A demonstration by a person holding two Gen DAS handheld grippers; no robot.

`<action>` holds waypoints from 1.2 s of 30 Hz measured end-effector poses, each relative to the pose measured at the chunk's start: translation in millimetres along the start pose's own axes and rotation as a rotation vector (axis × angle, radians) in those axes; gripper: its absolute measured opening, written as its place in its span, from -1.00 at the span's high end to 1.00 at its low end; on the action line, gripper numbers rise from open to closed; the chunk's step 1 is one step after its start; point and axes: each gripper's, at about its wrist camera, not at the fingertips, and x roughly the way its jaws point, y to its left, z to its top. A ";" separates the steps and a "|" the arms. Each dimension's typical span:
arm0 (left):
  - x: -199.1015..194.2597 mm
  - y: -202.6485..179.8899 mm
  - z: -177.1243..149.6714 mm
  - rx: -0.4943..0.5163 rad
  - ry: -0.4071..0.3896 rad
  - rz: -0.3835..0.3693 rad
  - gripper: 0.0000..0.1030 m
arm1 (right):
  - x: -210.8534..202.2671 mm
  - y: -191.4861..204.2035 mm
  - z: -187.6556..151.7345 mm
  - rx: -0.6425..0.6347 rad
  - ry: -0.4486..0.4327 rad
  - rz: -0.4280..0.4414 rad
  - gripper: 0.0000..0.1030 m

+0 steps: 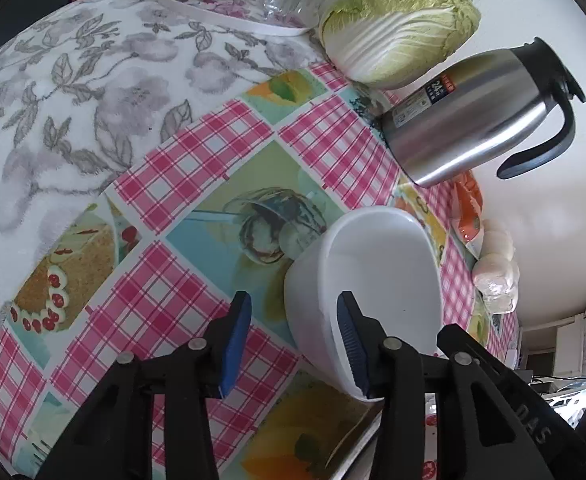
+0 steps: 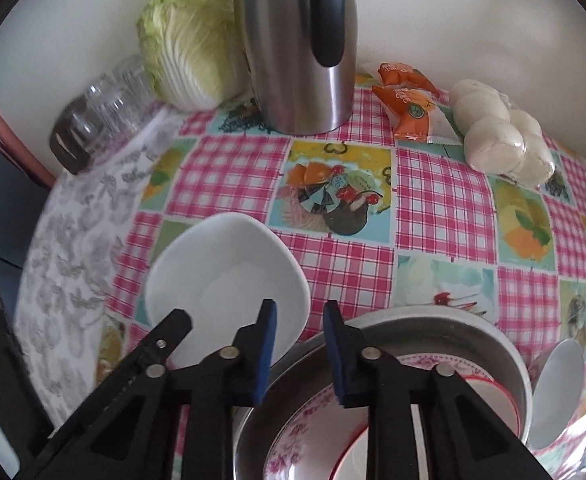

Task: Organize plates and bowls

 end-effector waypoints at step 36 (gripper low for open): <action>-40.5 -11.2 3.2 0.100 -0.074 -0.022 0.67 | -6.2 11.3 6.9 0.008 -0.002 0.065 0.78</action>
